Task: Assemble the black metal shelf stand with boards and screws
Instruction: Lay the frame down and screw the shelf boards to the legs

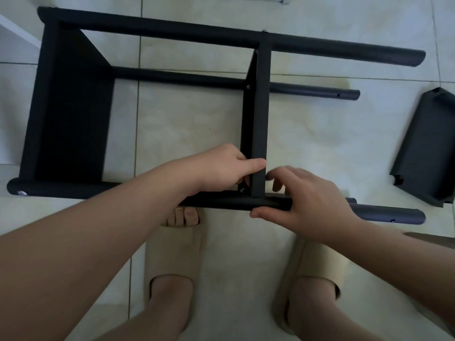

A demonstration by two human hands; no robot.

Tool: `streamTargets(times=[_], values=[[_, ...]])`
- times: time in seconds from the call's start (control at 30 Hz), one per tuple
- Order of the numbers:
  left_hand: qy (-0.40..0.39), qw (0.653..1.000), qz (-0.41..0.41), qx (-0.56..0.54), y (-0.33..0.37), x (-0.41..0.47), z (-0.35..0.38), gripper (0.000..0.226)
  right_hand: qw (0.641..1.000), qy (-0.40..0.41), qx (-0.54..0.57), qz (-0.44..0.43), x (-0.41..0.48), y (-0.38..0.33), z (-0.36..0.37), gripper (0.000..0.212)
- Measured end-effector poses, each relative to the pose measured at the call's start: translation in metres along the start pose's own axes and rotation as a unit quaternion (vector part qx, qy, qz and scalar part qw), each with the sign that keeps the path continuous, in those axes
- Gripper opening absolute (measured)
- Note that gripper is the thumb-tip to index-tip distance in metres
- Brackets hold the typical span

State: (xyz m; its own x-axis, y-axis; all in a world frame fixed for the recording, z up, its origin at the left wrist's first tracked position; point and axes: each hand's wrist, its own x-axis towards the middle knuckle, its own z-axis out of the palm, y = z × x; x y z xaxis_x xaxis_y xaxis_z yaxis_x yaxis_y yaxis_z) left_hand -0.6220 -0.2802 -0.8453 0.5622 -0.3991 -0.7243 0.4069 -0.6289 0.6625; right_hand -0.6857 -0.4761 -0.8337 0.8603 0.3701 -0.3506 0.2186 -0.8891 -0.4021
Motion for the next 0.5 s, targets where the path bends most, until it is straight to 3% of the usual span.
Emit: streamTargets(times=[0.1,0.17,0.3,0.4,0.5], values=[[-0.039,0.998,-0.019,-0.038,0.000,0.000,-0.004,0.059,0.997,0.063,-0.018,-0.034,0.006,0.007,0.001,0.106],[-0.085,0.990,-0.058,-0.095,-0.001,0.002,-0.010,0.054,0.994,0.068,-0.048,-0.072,0.011,0.009,-0.001,0.116],[-0.113,0.964,-0.101,-0.218,-0.006,0.001,-0.025,0.033,0.982,0.060,-0.099,-0.148,0.019,0.012,-0.001,0.112],[-0.121,0.962,-0.083,-0.229,-0.014,0.004,-0.029,0.051,0.977,0.066,-0.097,-0.176,0.023,0.013,0.003,0.107],[-0.141,0.954,-0.071,-0.253,-0.017,0.006,-0.030,0.054,0.977,0.072,-0.086,-0.181,0.023,0.013,0.005,0.106]])
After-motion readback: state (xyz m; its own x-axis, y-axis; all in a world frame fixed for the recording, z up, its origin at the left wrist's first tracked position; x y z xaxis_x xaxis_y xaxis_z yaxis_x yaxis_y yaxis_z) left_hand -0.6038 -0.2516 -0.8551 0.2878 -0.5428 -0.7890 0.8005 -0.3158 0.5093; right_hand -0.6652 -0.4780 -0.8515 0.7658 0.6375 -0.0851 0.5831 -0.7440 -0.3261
